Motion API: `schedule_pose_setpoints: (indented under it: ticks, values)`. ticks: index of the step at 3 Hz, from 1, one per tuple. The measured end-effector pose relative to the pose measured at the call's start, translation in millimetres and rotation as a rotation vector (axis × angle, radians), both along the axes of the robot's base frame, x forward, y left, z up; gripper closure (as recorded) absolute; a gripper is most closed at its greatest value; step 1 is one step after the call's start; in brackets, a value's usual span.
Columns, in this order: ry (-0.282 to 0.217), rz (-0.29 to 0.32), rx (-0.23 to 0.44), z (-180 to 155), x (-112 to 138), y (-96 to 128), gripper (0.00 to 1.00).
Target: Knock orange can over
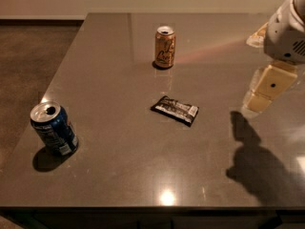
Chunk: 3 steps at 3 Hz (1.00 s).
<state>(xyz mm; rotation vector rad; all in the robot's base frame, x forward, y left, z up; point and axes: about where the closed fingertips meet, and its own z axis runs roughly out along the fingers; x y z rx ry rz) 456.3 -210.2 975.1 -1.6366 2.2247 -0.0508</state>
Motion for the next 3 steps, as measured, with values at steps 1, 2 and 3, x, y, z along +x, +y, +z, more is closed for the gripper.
schedule_pose_setpoints:
  ticks: [1, 2, 3]
  values:
    - [-0.027, -0.066, 0.123, -7.6, 31.6, 14.6, 0.00]
    - [-0.080, -0.157, 0.244, -18.5, 74.8, 31.7, 0.00]
    - [-0.150, -0.248, 0.321, -29.1, 122.2, 50.9, 0.00]
